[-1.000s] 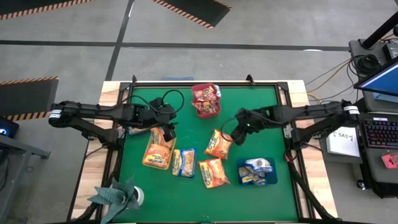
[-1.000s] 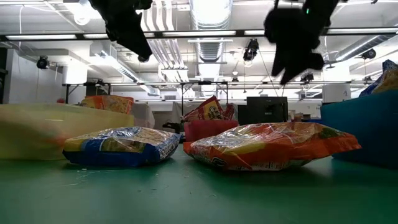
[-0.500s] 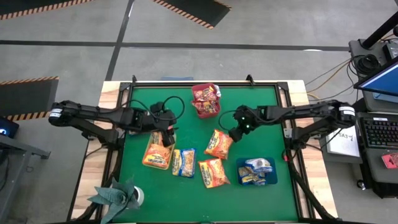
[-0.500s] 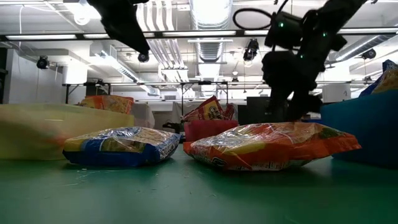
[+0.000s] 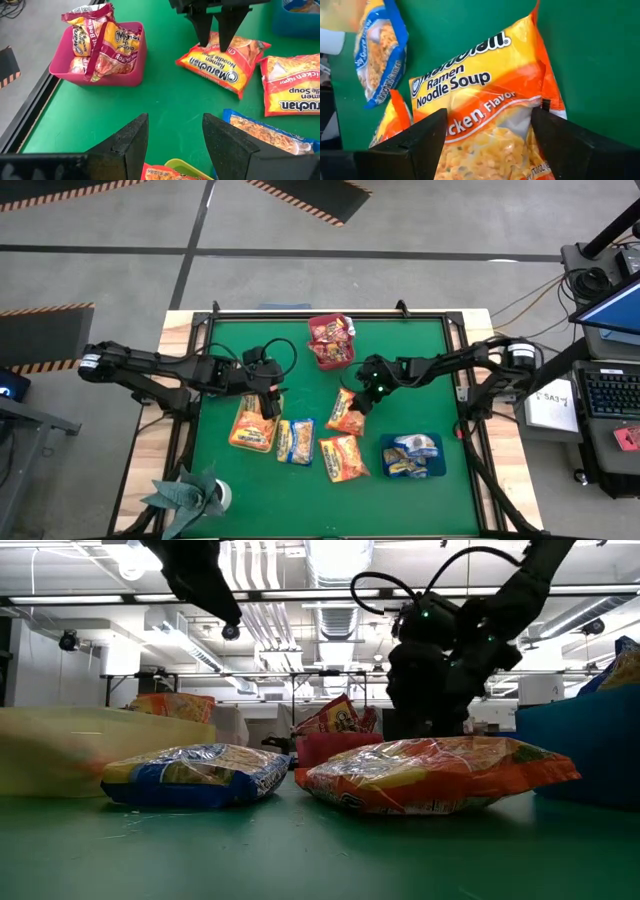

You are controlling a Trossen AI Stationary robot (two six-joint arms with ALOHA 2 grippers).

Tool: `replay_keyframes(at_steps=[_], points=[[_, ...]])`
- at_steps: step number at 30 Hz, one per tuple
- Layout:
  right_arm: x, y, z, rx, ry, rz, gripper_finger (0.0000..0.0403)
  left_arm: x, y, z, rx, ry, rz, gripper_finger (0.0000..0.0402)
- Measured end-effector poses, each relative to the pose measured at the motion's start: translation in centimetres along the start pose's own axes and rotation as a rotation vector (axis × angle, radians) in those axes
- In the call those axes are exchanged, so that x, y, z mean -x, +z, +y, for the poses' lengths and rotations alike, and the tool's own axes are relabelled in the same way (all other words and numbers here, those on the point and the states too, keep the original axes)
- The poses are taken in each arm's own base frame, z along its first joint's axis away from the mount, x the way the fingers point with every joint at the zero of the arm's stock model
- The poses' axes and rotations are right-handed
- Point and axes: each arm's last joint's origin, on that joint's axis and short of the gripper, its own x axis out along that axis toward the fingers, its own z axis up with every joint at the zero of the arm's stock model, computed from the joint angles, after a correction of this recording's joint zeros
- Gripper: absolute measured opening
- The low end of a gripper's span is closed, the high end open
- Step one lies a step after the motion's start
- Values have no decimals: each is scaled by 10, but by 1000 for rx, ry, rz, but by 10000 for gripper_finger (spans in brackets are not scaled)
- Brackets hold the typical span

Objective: Sort Maruchan noodles
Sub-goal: Put the orange noodle pack into the yellow bin

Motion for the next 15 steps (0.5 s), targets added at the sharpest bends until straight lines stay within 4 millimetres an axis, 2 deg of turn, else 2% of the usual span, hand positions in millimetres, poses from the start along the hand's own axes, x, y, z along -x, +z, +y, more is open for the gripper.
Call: replay_keyframes(at_steps=[6, 15], points=[[-12, 1, -5, 40, 16, -8, 245, 0, 0, -1, -3, -4, -2, 168], [-5, 4, 0, 84, 26, -40, 131, 1, -1, -3, 0, -11, -3, 168]])
